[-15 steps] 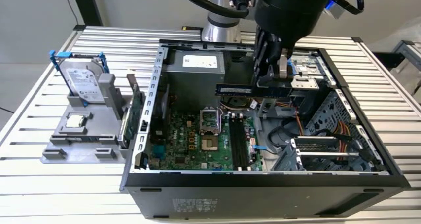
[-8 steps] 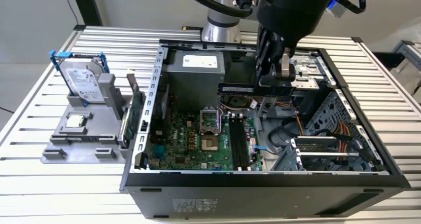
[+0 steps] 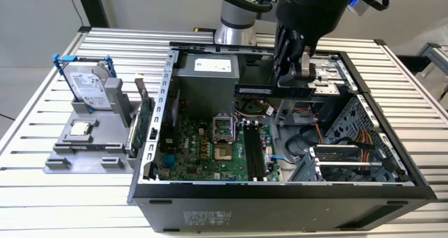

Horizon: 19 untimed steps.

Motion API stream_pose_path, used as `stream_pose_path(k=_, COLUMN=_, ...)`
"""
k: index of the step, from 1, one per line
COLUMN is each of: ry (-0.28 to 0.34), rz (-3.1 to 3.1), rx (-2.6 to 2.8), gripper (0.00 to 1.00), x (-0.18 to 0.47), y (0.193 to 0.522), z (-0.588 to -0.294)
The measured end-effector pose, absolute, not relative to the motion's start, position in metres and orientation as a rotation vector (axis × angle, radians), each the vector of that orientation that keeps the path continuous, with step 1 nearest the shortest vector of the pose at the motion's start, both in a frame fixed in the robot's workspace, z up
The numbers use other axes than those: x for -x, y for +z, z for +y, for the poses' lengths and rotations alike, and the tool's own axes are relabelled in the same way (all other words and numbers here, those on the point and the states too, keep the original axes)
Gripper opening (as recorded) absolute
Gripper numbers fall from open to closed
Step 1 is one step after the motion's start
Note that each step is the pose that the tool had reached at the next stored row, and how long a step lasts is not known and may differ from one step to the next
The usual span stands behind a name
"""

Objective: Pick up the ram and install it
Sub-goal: 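Insert the ram into the slot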

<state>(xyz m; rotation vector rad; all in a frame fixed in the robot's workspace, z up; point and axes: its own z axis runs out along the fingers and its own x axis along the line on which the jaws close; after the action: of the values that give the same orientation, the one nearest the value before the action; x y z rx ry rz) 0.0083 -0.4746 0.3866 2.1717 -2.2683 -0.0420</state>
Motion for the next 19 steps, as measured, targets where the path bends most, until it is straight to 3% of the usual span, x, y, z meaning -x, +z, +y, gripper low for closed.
stream_pose_path(k=19, ry=-0.042, rz=-2.27, rx=-2.169, gripper=0.0, x=-0.0091, y=0.3867, z=-0.47)
